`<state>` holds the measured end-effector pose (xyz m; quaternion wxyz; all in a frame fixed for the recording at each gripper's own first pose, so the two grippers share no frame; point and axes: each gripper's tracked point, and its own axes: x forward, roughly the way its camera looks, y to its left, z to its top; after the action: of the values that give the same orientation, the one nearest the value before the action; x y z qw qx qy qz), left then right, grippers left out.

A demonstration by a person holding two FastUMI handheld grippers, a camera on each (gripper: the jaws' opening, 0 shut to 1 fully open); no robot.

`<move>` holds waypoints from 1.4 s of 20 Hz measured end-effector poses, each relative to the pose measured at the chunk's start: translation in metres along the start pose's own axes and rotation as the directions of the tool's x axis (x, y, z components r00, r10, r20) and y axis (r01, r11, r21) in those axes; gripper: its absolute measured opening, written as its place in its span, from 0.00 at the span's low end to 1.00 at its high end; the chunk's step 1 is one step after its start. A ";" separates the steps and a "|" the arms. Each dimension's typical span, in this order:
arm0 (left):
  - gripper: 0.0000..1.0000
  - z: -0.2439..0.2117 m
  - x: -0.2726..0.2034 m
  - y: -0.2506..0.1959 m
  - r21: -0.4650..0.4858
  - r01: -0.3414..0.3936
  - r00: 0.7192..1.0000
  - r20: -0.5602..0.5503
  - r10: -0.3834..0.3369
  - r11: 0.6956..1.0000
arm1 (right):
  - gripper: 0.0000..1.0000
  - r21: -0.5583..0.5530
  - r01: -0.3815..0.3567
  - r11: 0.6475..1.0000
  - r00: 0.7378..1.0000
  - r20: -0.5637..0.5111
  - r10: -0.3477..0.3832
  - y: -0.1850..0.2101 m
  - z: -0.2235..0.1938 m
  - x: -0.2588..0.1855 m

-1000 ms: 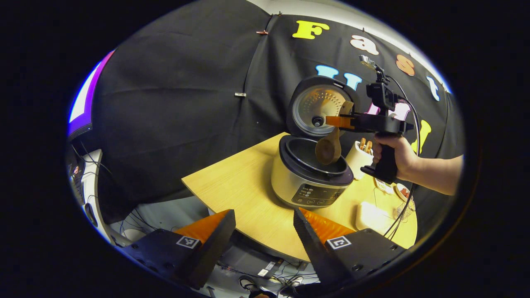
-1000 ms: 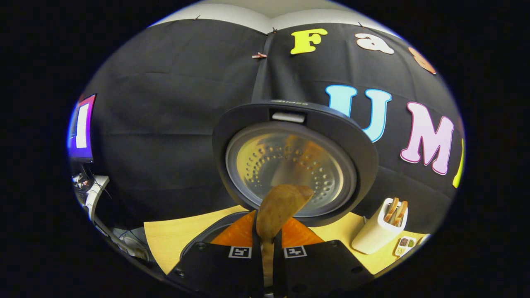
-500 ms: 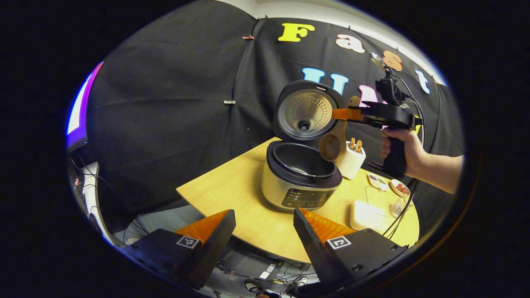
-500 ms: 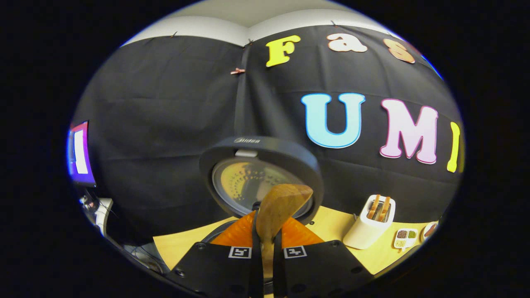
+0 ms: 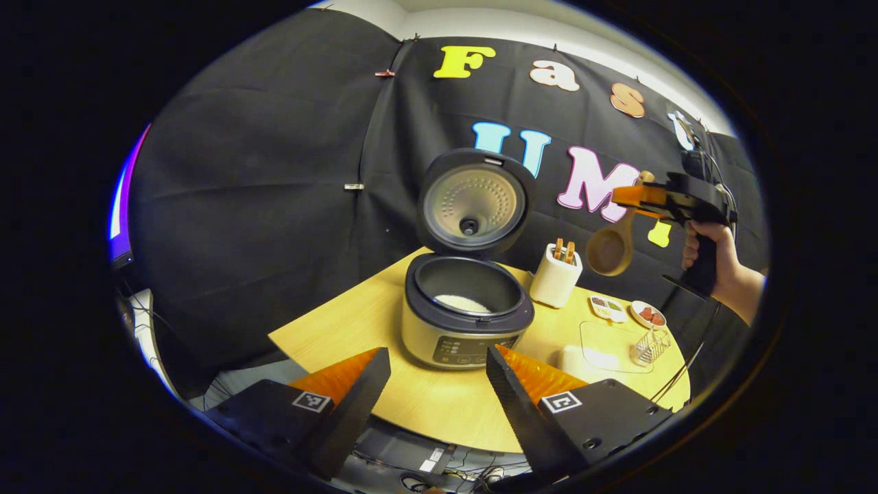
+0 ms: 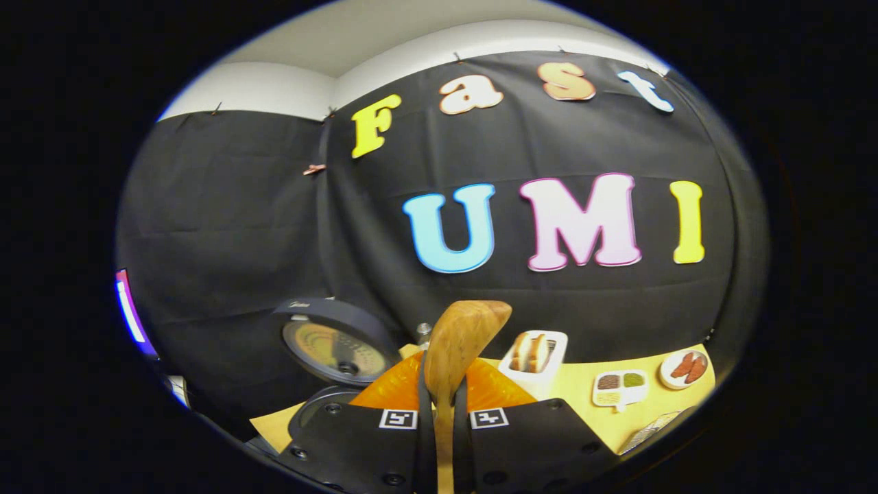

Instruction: Close the left gripper, press the button to open the rice cooker; take a wooden spoon from the chopstick holder with the right hand, scoop a spoonful of rice and pour it into the rice cooker, then put the wooden spoon back into the chopstick holder.

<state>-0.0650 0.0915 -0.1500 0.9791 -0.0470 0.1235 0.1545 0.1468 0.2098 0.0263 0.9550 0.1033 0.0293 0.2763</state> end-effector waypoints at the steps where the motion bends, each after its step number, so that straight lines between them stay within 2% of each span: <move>1: 0.96 0.004 0.002 -0.005 0.003 0.001 1.000 0.003 -0.001 1.000 | 0.13 0.012 0.034 0.999 0.999 -0.006 -0.033 -0.024 0.000 -0.006; 5: 0.96 0.013 0.009 -0.024 0.010 0.001 1.000 0.008 -0.001 1.000 | 0.13 0.041 0.151 0.988 0.988 -0.025 -0.150 -0.107 -0.002 -0.038; 9: 0.96 0.013 0.017 -0.046 0.019 -0.009 1.000 -0.001 0.009 1.000 | 0.13 0.092 0.266 0.960 0.964 -0.038 -0.263 -0.192 -0.008 -0.050; 13: 0.96 0.014 0.022 -0.064 0.023 -0.029 1.000 -0.004 0.029 0.999 | 0.13 0.112 0.391 0.914 0.920 -0.079 -0.384 -0.269 -0.035 -0.062; 17: 0.96 0.015 0.023 -0.072 0.030 -0.069 0.998 -0.008 0.070 0.997 | 0.13 0.164 0.499 0.851 0.866 -0.126 -0.484 -0.335 -0.062 -0.070; 19: 0.96 0.015 0.023 -0.074 0.026 -0.090 0.996 -0.010 0.090 0.996 | 0.13 0.182 0.534 0.826 0.845 -0.157 -0.511 -0.358 -0.079 -0.071; 23: 0.96 0.013 0.022 -0.075 -0.003 -0.132 0.991 -0.020 0.132 0.991 | 0.13 0.157 0.578 0.801 0.810 -0.230 -0.540 -0.388 -0.121 -0.074; 28: 0.96 0.016 0.016 -0.071 -0.001 -0.178 0.984 -0.021 0.178 0.984 | 0.13 0.203 0.610 0.766 0.781 -0.319 -0.537 -0.403 -0.169 -0.072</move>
<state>-0.0245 0.0305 -0.1348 0.9600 -0.0388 0.1370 0.2411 0.2768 -0.1306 -0.2247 0.9559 0.1961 0.2167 -0.0281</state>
